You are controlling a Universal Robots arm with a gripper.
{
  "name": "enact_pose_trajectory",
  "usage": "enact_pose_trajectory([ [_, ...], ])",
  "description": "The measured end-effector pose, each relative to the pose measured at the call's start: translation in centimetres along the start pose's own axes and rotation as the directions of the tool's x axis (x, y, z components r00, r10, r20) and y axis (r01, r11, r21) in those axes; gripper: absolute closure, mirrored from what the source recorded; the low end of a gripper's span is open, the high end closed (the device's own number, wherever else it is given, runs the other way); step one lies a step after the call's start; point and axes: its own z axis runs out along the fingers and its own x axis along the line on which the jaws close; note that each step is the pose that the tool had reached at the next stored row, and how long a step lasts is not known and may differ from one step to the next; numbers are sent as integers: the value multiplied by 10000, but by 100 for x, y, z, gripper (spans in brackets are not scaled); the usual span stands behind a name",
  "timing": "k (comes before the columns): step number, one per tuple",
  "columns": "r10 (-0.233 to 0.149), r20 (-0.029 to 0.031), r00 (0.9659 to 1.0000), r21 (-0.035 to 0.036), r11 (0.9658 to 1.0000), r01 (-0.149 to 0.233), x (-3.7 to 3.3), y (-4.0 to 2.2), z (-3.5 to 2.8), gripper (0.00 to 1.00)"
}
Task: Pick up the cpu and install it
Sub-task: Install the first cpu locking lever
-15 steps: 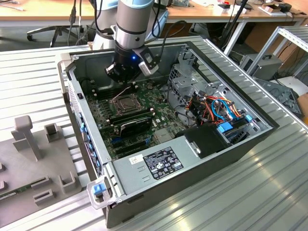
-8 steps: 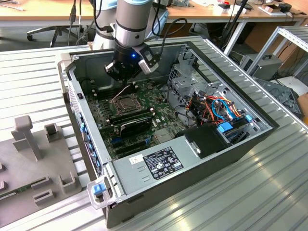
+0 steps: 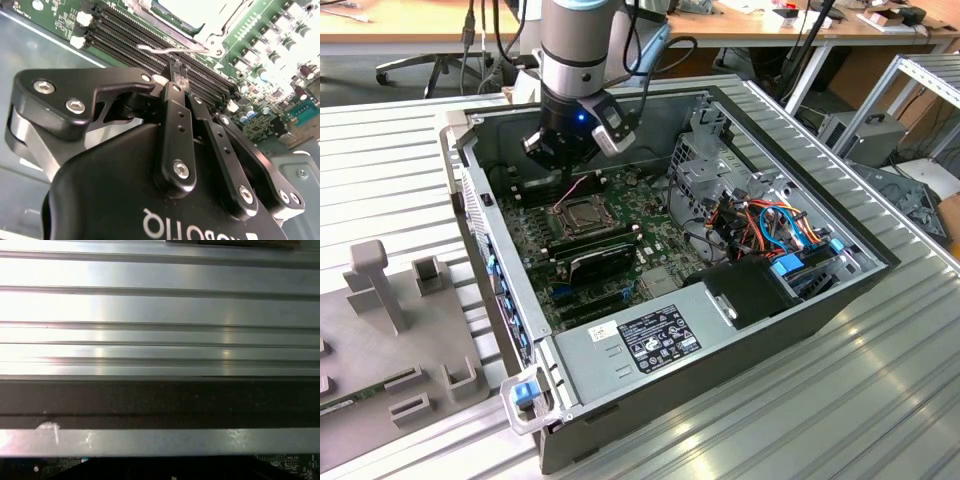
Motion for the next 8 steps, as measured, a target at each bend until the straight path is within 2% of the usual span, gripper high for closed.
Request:
enact_pose_trajectory([
  [5,-10,102,9999,1,10000,10,7,-38,-20,89],
  [8,-17,177,9998,0,10000,17,12,-93,-25,89],
])
